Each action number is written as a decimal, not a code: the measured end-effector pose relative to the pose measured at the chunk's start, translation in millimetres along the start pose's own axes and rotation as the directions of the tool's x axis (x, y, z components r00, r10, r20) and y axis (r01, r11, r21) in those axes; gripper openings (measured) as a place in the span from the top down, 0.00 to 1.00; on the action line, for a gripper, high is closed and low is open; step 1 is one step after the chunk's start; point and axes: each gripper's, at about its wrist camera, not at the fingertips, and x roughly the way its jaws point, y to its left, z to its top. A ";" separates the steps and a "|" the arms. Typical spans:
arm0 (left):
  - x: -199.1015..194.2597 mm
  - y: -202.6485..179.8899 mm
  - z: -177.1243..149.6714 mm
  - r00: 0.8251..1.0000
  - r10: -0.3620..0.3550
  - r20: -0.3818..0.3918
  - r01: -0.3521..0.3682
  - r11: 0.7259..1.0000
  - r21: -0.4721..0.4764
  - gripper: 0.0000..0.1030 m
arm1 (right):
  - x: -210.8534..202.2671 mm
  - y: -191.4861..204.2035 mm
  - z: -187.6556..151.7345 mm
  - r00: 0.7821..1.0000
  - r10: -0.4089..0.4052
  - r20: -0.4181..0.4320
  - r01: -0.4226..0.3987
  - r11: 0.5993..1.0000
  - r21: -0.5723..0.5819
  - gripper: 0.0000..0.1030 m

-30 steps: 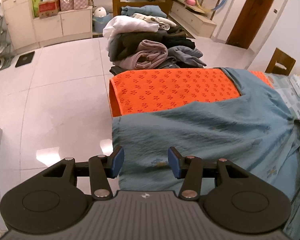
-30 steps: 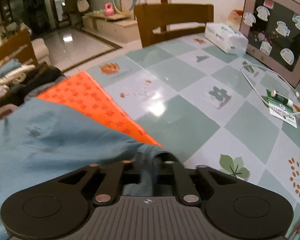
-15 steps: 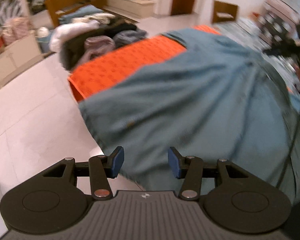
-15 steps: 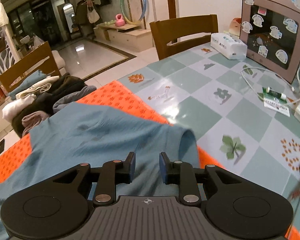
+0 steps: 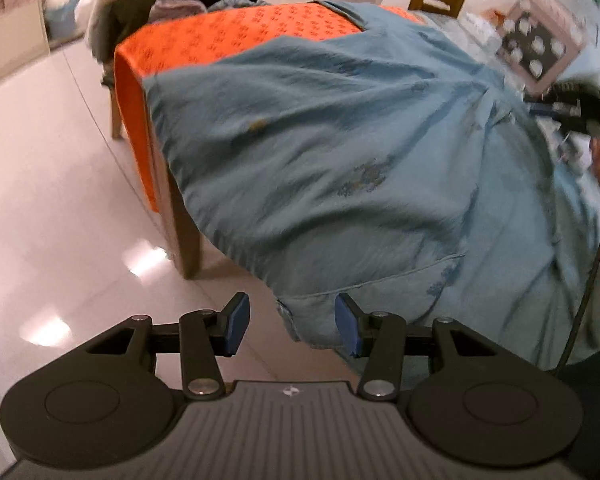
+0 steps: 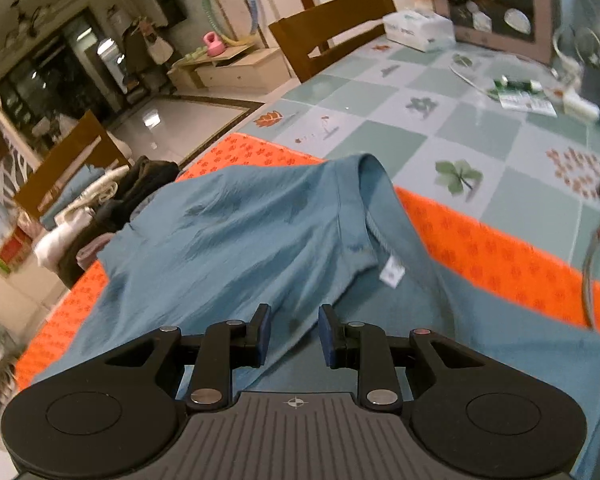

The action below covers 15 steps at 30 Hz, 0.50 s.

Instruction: Fold clothes

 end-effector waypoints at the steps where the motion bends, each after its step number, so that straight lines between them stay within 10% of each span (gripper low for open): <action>1: 2.4 2.3 -1.7 1.000 -0.020 -0.002 0.020 1.000 -0.008 0.48 | -4.1 -0.4 -2.0 1.000 0.001 0.001 -0.001 1.000 0.011 0.72; 15: 23.6 43.3 6.6 0.992 -0.121 -0.035 0.107 0.957 -0.271 0.49 | -37.6 -5.3 -17.0 0.999 -0.043 -0.001 0.043 0.992 0.122 0.72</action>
